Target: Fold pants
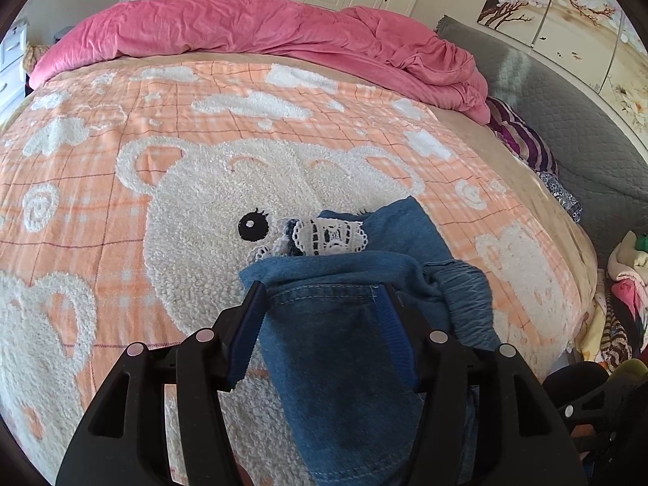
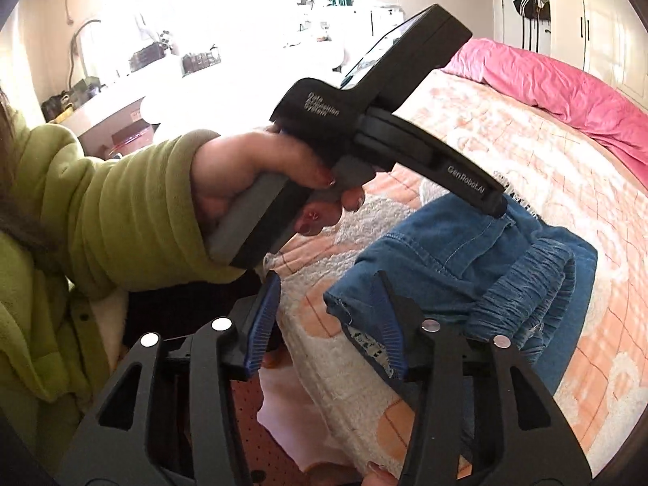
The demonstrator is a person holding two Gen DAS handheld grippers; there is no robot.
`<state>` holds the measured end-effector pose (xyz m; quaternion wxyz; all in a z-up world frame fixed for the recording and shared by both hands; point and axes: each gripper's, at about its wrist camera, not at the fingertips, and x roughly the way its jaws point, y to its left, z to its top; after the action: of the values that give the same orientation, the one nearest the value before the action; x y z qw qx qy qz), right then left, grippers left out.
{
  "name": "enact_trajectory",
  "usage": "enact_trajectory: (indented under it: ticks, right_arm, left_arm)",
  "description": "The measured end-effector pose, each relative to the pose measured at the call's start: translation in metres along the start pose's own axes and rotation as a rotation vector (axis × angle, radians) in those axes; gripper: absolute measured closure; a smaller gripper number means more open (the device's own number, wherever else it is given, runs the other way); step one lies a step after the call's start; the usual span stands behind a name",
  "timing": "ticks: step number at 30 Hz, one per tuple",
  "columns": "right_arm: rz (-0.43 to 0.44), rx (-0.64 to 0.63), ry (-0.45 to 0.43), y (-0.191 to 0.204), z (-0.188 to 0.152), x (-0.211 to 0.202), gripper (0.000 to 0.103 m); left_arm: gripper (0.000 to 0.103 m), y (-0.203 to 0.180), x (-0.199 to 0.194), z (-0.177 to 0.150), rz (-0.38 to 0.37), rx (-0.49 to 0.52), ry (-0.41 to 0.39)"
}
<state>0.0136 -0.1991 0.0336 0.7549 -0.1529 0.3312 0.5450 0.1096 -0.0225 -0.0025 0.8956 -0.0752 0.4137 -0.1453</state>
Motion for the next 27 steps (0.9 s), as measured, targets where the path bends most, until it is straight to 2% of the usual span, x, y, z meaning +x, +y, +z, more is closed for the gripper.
enact_trajectory:
  ticks: [6, 10, 16, 22, 26, 27]
  right_arm:
    - [-0.013, 0.03, -0.069, -0.009, 0.001, -0.012, 0.05]
    - [-0.034, 0.068, -0.138, -0.017, 0.002, -0.025, 0.045]
    - [-0.061, 0.131, -0.214, -0.031, 0.003, -0.037, 0.035]
    - [-0.117, 0.185, -0.266, -0.039, 0.001, -0.049, 0.023]
    - [-0.16, 0.274, -0.322, -0.056, -0.003, -0.063, 0.02]
    - [-0.176, 0.302, -0.333, -0.062, -0.005, -0.066, 0.02]
  left_arm:
    - [0.047, -0.004, -0.012, -0.003, 0.013, -0.01, -0.02]
    - [0.039, -0.007, -0.023, -0.008, 0.012, -0.006, -0.033]
    - [0.035, -0.013, -0.045, -0.011, 0.036, 0.005, -0.072]
    - [0.034, -0.018, -0.06, -0.018, 0.035, 0.004, -0.085]
    - [0.033, -0.02, -0.068, -0.023, 0.037, 0.002, -0.093]
    - [0.03, -0.02, -0.07, -0.024, 0.039, 0.003, -0.095]
